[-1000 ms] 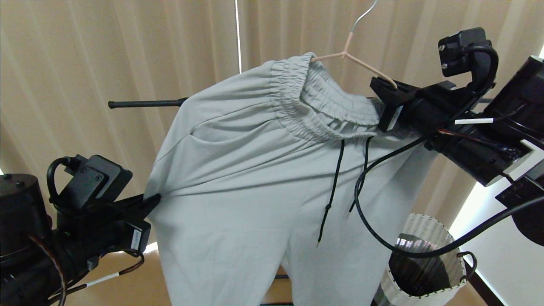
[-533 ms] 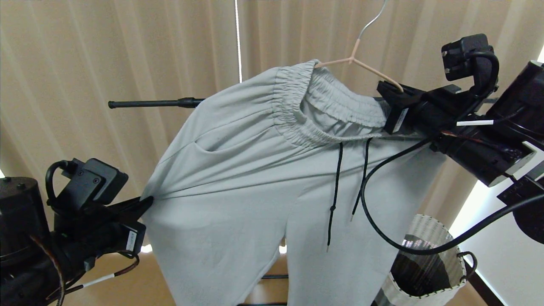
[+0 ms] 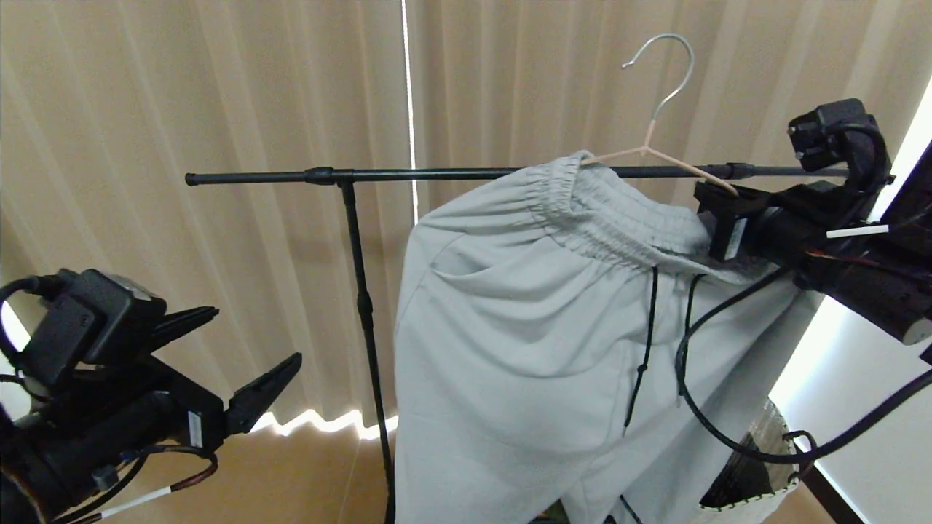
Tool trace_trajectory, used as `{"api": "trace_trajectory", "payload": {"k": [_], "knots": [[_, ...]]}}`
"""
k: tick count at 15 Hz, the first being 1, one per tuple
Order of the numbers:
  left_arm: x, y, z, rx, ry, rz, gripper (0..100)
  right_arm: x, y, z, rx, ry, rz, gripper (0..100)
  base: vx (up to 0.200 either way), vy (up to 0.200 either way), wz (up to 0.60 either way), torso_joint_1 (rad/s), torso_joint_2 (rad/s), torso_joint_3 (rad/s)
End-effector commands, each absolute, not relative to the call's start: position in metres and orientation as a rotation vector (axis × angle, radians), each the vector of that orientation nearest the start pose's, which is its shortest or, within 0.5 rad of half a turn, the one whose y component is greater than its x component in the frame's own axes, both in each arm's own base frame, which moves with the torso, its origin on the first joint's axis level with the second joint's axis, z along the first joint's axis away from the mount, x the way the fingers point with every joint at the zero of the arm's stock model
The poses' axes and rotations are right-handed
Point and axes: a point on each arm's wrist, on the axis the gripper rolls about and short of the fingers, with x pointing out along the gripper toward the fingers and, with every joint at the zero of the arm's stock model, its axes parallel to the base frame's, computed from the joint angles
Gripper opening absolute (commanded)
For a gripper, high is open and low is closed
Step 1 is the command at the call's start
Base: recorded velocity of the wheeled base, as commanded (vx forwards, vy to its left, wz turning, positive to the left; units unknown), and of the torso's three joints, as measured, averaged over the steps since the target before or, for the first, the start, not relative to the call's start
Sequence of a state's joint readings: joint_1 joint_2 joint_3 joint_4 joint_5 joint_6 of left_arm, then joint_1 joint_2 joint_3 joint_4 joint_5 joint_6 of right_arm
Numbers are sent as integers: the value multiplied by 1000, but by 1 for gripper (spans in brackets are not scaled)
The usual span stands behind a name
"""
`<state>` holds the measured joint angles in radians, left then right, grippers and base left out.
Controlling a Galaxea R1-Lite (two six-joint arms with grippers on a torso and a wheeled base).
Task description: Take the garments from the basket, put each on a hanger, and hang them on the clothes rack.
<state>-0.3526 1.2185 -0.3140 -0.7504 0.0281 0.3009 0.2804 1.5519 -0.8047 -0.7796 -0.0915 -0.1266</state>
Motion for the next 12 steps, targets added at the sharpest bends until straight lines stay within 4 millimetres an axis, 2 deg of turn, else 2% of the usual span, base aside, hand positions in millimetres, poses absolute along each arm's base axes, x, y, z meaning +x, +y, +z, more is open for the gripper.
{"api": "trace_trajectory", "payload": {"k": [1, 3, 7, 12], "knots": [[138, -44, 180, 286, 53, -299, 100, 223, 32, 249, -152, 20, 57, 0, 0, 0, 0, 0, 0, 0], [137, -36, 176, 288, 73, -252, 100, 192, 0, 246, -195, 124, -70, 0, 0, 0, 0, 0, 0, 0], [135, -34, 170, 287, 90, -242, 100, 154, -30, 244, -188, 250, -252, 0, 0, 0, 0, 0, 0, 0], [133, -33, 166, 288, 103, -242, 100, 146, -56, 241, -207, 324, -464, 0, 0, 0, 0, 0, 0, 0]]}}
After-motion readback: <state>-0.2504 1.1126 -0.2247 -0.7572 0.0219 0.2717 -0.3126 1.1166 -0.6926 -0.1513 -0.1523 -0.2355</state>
